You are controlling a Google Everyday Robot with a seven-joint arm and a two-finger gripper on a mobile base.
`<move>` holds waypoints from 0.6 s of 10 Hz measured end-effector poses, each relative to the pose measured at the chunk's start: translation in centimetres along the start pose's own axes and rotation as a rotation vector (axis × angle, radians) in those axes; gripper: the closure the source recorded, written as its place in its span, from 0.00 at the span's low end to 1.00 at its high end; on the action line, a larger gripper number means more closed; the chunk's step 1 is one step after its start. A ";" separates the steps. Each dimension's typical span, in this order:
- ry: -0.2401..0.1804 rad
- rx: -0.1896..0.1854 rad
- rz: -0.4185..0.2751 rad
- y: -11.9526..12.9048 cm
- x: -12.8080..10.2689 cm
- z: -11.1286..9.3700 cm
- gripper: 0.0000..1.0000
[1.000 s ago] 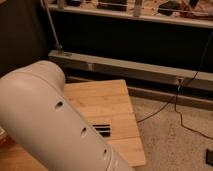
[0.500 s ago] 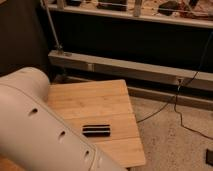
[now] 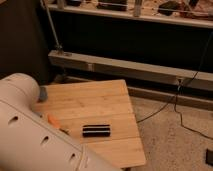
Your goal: Place the bottle in the ceramic bowl
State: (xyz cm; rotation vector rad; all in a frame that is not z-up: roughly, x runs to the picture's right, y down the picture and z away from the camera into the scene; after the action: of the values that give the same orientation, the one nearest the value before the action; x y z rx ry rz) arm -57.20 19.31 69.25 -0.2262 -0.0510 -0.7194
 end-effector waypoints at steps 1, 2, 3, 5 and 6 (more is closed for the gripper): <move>0.012 -0.005 -0.006 0.2 -0.2 0.4 0.20; 0.024 -0.012 -0.010 0.3 -0.1 0.9 0.20; 0.033 -0.023 -0.013 0.6 -0.2 1.3 0.20; 0.043 -0.025 -0.007 0.5 -0.2 1.1 0.20; 0.044 -0.017 0.013 0.1 0.3 0.6 0.20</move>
State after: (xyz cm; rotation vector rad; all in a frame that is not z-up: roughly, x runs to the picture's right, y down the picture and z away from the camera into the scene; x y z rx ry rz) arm -56.89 19.33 69.89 -0.2270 -0.0013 -0.7115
